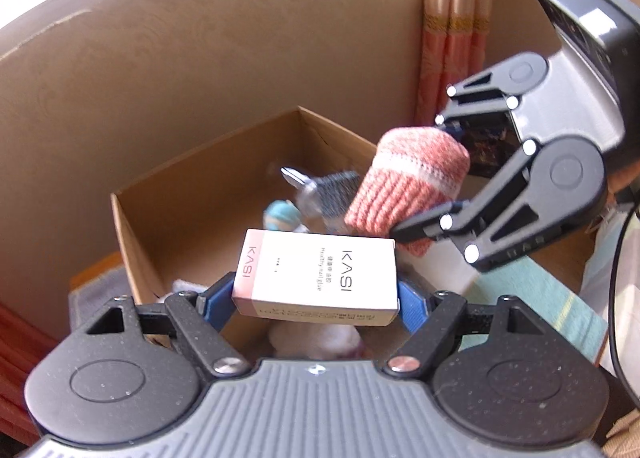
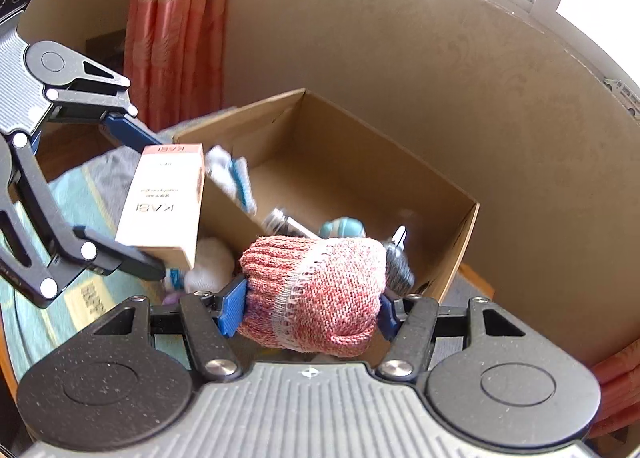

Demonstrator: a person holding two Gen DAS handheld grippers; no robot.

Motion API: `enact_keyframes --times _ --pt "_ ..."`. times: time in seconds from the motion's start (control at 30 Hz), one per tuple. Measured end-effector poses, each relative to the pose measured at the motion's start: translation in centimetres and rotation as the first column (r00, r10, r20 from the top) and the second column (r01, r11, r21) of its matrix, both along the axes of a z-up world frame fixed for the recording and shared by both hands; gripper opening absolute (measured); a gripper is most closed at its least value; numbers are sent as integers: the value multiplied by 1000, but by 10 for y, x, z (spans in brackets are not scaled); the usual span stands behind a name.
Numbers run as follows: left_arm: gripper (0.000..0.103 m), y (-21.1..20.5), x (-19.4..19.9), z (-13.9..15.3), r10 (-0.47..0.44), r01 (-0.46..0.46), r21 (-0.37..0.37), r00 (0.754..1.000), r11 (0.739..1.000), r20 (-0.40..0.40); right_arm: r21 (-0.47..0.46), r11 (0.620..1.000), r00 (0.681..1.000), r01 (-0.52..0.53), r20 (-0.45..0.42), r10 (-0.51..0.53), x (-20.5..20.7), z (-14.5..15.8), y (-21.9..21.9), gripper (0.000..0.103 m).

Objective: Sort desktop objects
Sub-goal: 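Carry KASI box with left tool into the box while right tool drops knit sock in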

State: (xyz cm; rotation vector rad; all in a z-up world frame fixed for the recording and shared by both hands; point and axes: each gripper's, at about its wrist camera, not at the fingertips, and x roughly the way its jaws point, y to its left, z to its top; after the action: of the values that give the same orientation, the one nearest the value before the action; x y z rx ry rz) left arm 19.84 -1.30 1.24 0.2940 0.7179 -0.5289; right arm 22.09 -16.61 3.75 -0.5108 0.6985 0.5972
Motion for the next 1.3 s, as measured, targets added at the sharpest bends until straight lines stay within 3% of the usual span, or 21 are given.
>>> enact_keyframes --times 0.23,0.8,0.93,1.2,1.3 --pt "80 13 34 12 35 -35 12 999 999 26 -13 1000 1000 13 14 -13 25 7 18 68" --pt "80 33 83 -2 55 -56 44 998 997 19 7 1000 1000 16 -13 -16 79 12 49 68" --pt "80 37 90 -4 63 -64 54 998 996 21 3 1000 1000 10 20 -10 87 15 57 90" --pt "81 33 96 -9 71 -71 59 997 996 13 1 999 999 54 4 -54 87 11 43 93" --pt "85 30 101 -8 81 -82 63 997 995 18 -7 998 998 62 2 -62 81 9 36 94"
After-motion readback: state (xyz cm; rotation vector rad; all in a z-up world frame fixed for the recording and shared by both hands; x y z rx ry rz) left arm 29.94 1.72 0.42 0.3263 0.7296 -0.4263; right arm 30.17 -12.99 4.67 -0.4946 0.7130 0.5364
